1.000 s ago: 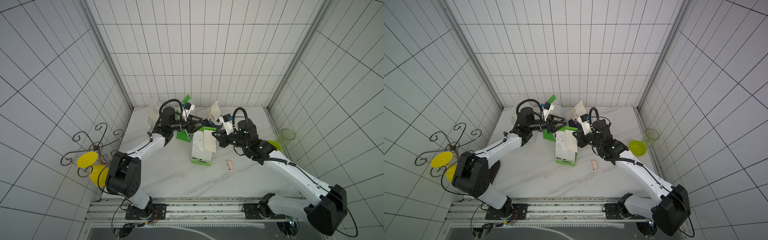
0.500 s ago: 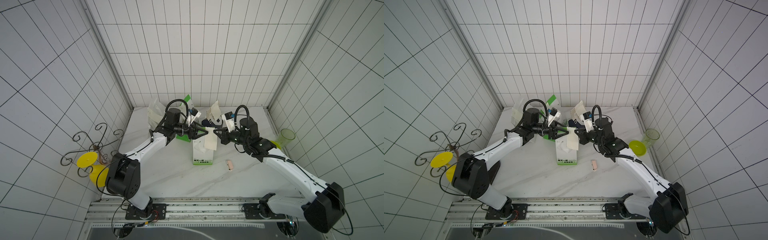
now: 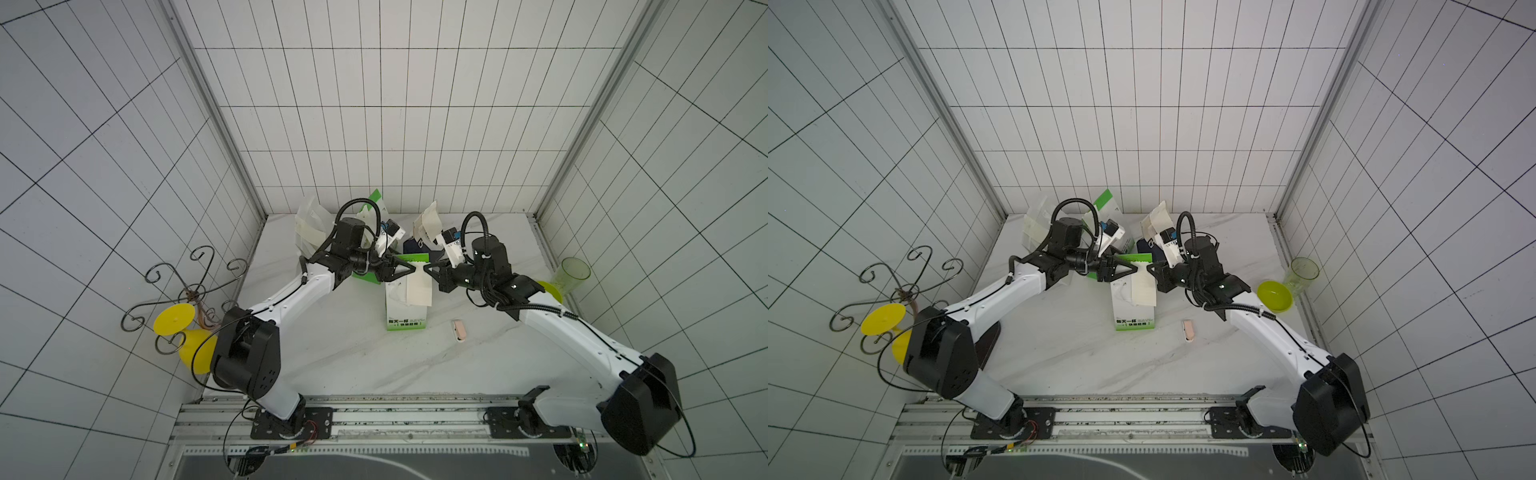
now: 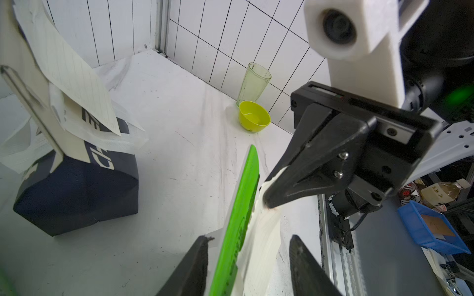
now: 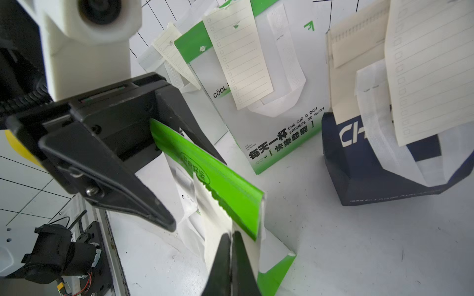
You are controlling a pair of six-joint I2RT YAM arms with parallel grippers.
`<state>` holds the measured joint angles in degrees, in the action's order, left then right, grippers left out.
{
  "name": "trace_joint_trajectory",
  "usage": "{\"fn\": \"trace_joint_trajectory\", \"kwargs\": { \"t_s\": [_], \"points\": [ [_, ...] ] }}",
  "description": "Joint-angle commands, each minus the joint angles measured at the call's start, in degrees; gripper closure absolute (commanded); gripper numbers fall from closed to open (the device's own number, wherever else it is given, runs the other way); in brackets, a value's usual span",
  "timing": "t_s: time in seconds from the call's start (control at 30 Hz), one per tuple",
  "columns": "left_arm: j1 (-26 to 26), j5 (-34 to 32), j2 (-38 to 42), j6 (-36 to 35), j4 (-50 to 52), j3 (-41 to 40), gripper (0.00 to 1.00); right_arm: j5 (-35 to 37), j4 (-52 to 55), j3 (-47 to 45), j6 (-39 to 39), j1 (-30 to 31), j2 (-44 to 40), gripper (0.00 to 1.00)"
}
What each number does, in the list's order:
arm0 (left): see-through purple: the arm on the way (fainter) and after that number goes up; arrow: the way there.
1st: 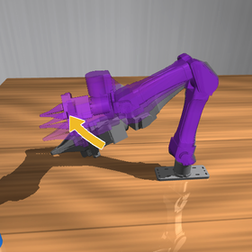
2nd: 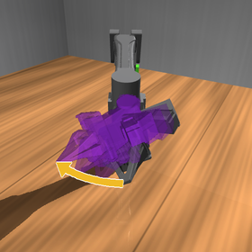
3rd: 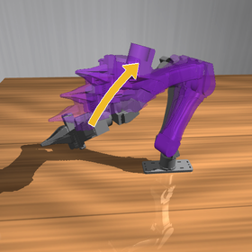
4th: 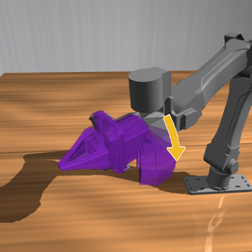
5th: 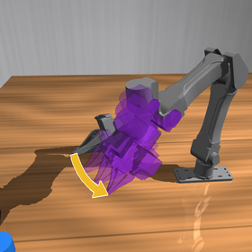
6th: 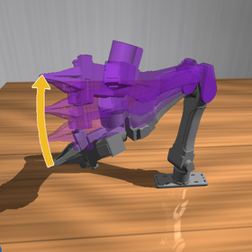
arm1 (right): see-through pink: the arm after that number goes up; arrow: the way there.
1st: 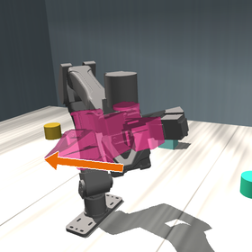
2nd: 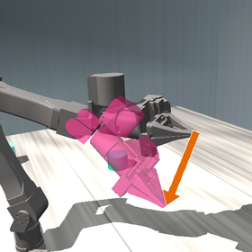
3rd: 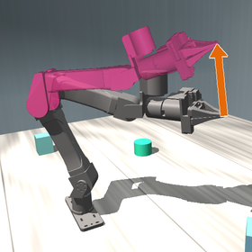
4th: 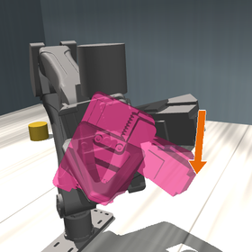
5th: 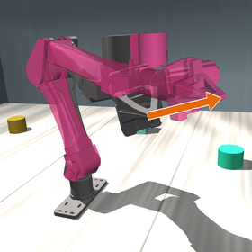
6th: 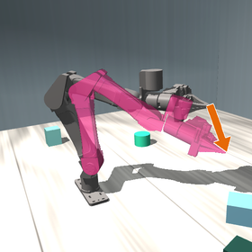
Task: Staple the receipts to the bags
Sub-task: Hold the receipt from the takeout bag, then pick up the takeout bag at the center of the board.
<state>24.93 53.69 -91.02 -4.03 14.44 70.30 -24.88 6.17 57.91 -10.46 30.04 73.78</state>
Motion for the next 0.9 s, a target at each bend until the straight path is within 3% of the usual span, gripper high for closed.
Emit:
{"fn": "trace_joint_trajectory", "kwargs": {
  "t_s": [0.0,0.6,0.87],
  "points": [
    [-0.06,-1.01,2.03,-2.96,1.55,2.08,0.51,0.63,0.69,8.04,1.74,0.51,0.38,1.00],
    [-0.23,-2.71,1.64,-4.84,3.55,3.40,0.67,3.07,2.24,11.68,3.43,1.71,2.34,1.00],
    [-0.27,-3.46,1.46,-5.83,4.54,3.90,0.94,4.56,2.79,12.55,4.34,1.88,2.89,1.00]
  ]
}}
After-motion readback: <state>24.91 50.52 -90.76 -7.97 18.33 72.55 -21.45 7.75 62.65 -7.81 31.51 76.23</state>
